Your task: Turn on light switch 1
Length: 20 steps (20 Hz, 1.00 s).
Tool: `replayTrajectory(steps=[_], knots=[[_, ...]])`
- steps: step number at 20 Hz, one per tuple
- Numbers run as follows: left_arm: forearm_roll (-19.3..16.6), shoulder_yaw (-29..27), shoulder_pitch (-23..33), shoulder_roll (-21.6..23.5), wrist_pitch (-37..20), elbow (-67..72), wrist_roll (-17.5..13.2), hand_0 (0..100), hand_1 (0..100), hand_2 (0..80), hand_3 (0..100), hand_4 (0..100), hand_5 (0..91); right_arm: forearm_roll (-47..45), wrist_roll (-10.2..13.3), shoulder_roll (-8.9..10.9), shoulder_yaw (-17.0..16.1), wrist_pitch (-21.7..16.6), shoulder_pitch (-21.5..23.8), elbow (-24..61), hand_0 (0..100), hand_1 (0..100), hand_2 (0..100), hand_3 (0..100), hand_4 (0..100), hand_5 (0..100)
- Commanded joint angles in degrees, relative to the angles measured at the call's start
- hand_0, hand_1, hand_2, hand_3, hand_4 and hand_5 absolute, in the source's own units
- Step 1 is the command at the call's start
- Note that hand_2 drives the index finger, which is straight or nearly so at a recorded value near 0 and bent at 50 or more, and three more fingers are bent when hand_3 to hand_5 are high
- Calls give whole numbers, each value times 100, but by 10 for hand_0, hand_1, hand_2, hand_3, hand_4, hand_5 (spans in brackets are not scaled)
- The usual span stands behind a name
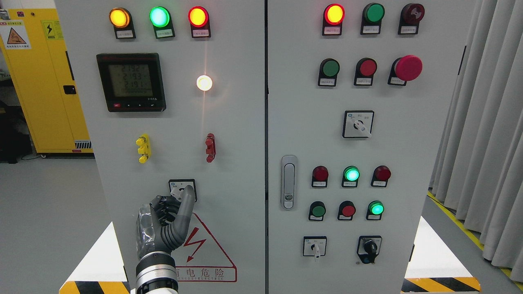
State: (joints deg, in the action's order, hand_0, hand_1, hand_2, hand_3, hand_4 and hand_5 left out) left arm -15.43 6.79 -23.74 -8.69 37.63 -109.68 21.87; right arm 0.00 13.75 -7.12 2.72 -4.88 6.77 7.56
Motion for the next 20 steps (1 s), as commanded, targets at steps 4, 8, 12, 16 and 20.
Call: replayTrajectory(steps=[4,8,12,16,20], knots=[[5,6,624,60,-667,-202,2,37,394,610,826,921,787,-167,-4,0,0,4,0,0,0,500,40,0,0,0],[-3,-11,1238,156,-1423,-387,2,3,396,618,831,925,791,-167,-4,0,0,4,0,0,0,500,40,0,0,0],[-3,-99,2029,244,-2354,-423,19,0,386,622,835,931,808,-167,-4,0,0,4,0,0,0,500,40,0,0,0],[197,-467,3074,402,-3400,-274,-129,0,359,593,818,926,806,-167,-4,0,0,4,0,0,0,500,40,0,0,0],[1470,-1169,3797,596,-4086,559,-656,0,340,581,796,884,752,-167,-4,0,0,4,0,0,0,500,40,0,0,0]])
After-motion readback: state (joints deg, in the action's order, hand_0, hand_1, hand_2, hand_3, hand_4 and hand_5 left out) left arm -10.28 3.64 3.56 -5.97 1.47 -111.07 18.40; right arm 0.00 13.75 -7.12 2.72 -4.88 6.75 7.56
